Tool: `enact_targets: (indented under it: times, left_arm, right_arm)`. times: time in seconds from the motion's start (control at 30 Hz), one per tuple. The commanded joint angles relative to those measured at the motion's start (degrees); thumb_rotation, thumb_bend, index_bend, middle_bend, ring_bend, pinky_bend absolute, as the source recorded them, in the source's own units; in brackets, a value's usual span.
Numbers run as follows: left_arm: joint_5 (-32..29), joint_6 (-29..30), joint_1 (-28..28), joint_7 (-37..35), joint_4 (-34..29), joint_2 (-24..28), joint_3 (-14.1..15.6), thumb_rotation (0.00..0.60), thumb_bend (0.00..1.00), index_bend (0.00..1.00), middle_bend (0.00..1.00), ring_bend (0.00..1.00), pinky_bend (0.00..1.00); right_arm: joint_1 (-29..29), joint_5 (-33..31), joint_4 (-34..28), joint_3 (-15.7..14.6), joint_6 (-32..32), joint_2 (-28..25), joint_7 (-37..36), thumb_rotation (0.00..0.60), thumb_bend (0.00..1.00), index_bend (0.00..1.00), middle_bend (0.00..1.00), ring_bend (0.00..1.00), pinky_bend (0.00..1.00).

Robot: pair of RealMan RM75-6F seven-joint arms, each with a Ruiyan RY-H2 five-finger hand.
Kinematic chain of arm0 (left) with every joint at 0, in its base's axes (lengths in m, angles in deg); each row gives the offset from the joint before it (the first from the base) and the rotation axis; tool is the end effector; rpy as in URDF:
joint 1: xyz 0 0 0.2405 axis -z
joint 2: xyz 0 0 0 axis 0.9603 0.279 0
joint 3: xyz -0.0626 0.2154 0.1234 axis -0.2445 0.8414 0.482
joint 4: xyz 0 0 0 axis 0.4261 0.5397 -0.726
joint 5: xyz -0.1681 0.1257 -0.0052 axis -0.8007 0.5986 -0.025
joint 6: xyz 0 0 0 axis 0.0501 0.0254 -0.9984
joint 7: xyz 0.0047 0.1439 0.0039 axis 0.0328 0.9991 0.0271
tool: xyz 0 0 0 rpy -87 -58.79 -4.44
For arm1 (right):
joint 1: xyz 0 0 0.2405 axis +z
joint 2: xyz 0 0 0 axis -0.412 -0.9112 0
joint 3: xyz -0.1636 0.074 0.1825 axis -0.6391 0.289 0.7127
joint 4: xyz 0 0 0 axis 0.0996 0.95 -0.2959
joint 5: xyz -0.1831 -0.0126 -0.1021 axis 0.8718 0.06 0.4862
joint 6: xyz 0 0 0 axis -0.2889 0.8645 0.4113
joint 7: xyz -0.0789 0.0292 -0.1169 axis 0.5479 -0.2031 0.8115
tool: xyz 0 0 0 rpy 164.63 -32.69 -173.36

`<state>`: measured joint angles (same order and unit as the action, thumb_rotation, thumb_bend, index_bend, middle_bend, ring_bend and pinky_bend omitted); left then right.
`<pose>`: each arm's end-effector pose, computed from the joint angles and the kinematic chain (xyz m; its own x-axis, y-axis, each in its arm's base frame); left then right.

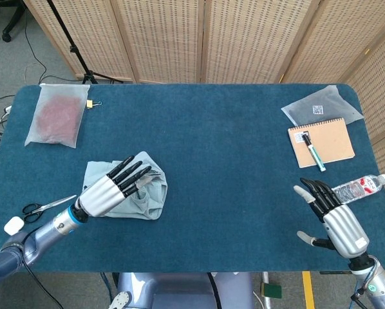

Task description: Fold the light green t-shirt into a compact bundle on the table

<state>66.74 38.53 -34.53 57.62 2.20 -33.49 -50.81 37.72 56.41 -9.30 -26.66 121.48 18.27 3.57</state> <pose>-0.1969 0.3177 0.0285 0.5056 -0.4232 0.7518 0.3164 -0.7197 -0.6180 -0.2605 -0.1989 0.1548 0.2004 -0.0498 0.9784 -0.8814 -0.4453 0.1579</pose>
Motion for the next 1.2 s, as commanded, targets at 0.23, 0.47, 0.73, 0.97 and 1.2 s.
enact_targets:
  times: [0.23,0.47,0.73,0.97,1.2]
  left_arm:
    - [-7.37,-12.28,0.65,-1.56,-0.11,-0.83,-2.87,0.6,0.25,0.0,0.0,0.0,0.0]
    - [-9.69,-18.98,2.78,5.51,-2.51,-2.95,-4.54,0.6,0.26,0.0,0.0,0.0,0.0]
    - [-10.59,-21.41,4.49,10.26,-4.69,-4.98,-6.07,0.6,0.26,0.0,0.0,0.0,0.0]
    - [-10.67,-23.17,5.86,12.89,-4.81,-7.7,-6.47,0.6,0.26,0.0,0.0,0.0,0.0]
    - [-10.26,-23.24,6.74,12.0,-4.07,-9.96,-6.48,0.6,0.26,0.0,0.0,0.0,0.0]
  right_arm:
    - [0.13,-0.47,0.08,0.15,-0.37,-0.02,-0.14,0.6,0.15,0.0,0.0,0.0,0.05]
    - [0.15,-0.79,0.18,0.28,-0.39,-0.14,-0.62,0.6,0.14,0.0,0.0,0.0,0.05]
    - [0.15,-0.76,0.32,0.3,-0.21,-0.31,-1.23,0.6,0.14,0.0,0.0,0.0,0.05]
    - [0.03,-0.87,0.41,0.38,0.15,-0.53,-1.84,0.6,0.14,0.0,0.0,0.0,0.05]
    - [-0.03,-0.92,0.49,0.45,0.39,-0.69,-2.33,0.6,0.14,0.0,0.0,0.0,0.05]
